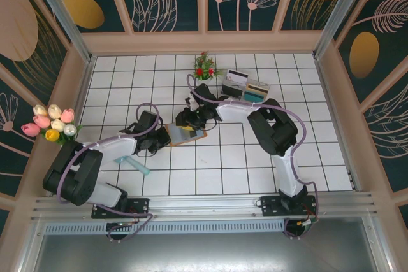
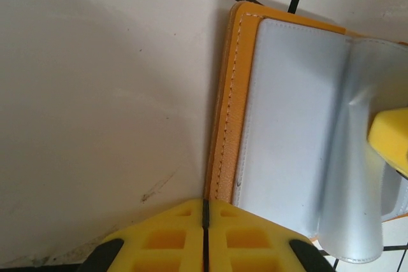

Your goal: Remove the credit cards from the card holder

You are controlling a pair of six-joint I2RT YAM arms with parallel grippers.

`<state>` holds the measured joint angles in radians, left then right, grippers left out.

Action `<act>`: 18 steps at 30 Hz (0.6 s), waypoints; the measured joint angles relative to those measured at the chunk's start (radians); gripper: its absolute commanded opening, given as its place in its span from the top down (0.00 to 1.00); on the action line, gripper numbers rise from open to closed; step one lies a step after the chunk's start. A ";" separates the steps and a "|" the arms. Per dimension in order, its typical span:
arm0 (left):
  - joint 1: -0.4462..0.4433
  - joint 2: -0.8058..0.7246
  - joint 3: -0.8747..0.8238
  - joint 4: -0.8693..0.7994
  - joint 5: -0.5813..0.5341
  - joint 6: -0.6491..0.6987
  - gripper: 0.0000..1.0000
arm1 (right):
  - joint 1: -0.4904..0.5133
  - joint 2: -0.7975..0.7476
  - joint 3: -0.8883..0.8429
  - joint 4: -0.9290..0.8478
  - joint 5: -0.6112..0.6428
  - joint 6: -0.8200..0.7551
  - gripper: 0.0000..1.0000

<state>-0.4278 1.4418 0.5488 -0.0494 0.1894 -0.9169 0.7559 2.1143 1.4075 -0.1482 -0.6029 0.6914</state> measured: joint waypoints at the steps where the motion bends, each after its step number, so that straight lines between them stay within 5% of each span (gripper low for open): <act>1: 0.000 -0.003 0.000 -0.002 -0.002 0.003 0.88 | 0.000 0.000 0.000 0.006 -0.005 0.002 0.59; 12: -0.001 -0.190 0.000 0.013 0.044 0.014 0.88 | -0.005 0.000 -0.006 0.010 -0.008 0.029 0.59; 18: -0.043 -0.156 -0.003 0.113 0.120 -0.008 1.00 | -0.008 0.000 -0.008 0.011 -0.008 0.045 0.60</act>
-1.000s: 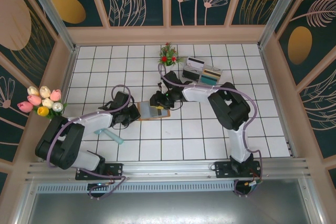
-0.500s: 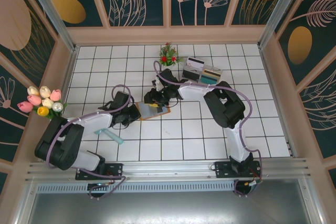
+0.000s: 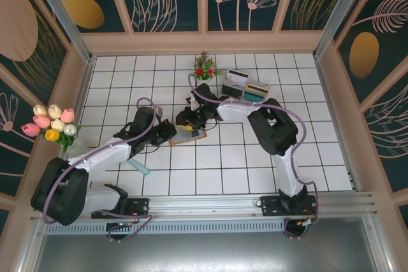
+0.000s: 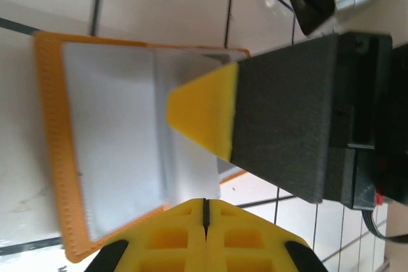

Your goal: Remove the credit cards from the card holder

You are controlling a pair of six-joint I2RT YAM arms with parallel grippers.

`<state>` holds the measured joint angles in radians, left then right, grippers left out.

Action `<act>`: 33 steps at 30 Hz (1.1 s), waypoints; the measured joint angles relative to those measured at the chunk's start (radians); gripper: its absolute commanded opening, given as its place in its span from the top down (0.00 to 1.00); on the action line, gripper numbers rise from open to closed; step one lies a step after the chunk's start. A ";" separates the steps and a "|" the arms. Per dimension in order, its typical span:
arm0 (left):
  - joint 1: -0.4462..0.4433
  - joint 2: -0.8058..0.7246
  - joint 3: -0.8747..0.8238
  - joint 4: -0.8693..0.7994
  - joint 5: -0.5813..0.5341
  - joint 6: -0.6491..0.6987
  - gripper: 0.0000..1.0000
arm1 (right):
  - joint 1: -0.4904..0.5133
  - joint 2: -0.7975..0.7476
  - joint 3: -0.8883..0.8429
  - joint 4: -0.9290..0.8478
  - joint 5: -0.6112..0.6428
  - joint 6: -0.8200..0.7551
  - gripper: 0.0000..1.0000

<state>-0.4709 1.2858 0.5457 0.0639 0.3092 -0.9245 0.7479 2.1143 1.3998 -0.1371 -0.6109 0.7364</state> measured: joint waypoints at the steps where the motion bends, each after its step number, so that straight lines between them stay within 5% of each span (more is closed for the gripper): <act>1: -0.009 0.015 -0.008 0.030 0.005 -0.017 1.00 | 0.000 0.000 0.000 0.000 0.000 0.003 0.60; 14: -0.055 0.137 -0.157 0.426 0.021 -0.285 1.00 | 0.000 0.000 -0.021 0.025 0.000 0.022 0.62; 33: -0.059 0.238 -0.175 0.456 -0.007 -0.334 1.00 | -0.004 -0.009 -0.024 0.035 -0.016 0.051 0.62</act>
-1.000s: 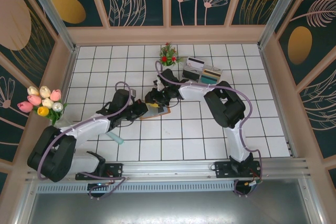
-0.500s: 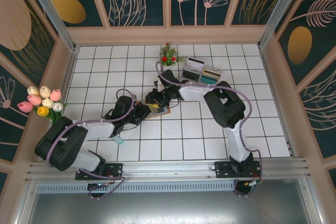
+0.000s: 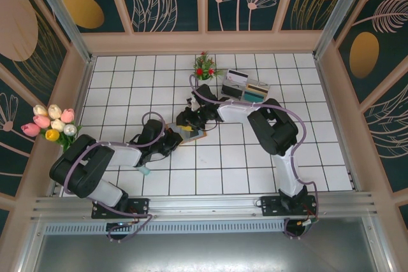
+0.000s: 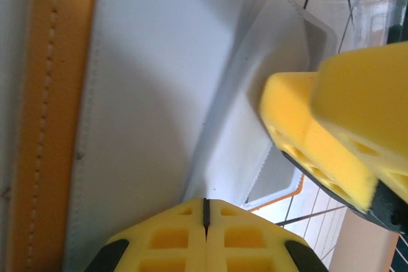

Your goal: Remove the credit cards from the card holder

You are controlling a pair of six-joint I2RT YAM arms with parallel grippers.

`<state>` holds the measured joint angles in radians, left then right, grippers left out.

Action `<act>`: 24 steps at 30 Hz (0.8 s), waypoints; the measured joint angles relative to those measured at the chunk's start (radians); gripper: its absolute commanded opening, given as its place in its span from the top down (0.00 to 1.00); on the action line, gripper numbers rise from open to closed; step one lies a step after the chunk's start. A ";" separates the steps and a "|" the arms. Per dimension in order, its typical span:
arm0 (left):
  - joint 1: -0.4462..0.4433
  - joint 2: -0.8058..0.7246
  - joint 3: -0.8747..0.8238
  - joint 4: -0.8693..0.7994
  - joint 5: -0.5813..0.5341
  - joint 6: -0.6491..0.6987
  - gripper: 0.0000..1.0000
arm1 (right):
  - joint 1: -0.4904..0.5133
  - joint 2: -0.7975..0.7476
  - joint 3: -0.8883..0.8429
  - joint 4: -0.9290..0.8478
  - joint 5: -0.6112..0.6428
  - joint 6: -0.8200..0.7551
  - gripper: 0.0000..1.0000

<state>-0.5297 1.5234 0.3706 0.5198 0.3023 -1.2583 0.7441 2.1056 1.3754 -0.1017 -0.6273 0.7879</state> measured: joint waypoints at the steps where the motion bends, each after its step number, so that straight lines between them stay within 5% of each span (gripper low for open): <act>1: 0.000 0.000 0.000 -0.003 -0.003 0.000 1.00 | -0.002 -0.010 -0.005 -0.002 0.006 0.000 0.62; 9: 0.000 0.000 0.004 -0.020 -0.018 0.001 1.00 | -0.037 -0.125 -0.050 -0.041 0.099 -0.013 0.61; 24: 0.000 -0.042 0.019 -0.103 -0.027 0.013 1.00 | -0.019 -0.056 -0.026 -0.116 0.116 -0.048 0.60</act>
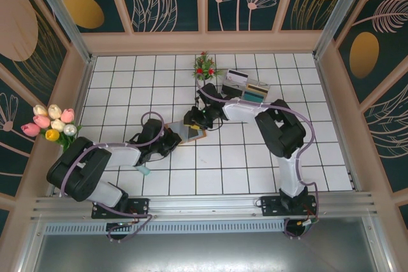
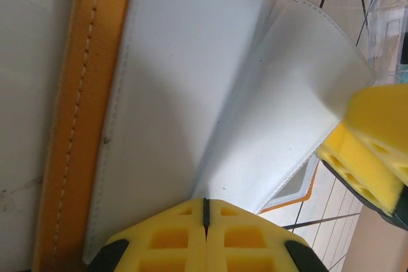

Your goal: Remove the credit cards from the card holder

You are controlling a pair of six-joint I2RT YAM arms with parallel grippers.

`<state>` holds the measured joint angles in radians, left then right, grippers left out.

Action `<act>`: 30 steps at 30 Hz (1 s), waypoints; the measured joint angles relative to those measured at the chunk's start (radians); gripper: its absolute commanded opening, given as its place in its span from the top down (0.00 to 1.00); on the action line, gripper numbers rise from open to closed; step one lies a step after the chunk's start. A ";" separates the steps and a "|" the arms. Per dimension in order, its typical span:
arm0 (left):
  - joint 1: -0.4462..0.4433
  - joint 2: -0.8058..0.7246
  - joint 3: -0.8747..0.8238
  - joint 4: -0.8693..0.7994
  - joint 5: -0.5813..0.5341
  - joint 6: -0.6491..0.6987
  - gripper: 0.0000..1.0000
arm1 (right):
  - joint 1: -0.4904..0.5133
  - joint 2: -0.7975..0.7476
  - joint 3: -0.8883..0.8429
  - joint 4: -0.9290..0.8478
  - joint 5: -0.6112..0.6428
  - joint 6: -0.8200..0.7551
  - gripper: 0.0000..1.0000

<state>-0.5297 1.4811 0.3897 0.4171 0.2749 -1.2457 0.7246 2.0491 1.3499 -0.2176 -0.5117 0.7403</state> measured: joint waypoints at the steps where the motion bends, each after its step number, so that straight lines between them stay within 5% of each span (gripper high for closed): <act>1: 0.000 -0.011 0.004 -0.022 -0.008 0.004 1.00 | 0.002 0.013 0.010 0.002 -0.014 -0.004 0.60; 9: 0.026 -0.250 0.030 -0.333 -0.195 0.042 0.86 | 0.042 0.036 0.044 0.082 -0.130 -0.006 0.60; 19: 0.080 -0.389 0.056 -0.550 -0.299 0.067 0.75 | 0.054 0.101 0.086 0.103 -0.155 0.002 0.63; 30: 0.076 -0.324 0.149 -0.430 -0.126 0.125 0.72 | 0.006 -0.019 -0.019 0.099 -0.102 0.002 0.62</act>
<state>-0.4538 1.1568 0.5385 -0.0128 0.1493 -1.1210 0.7307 2.0304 1.3304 -0.1188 -0.6136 0.7425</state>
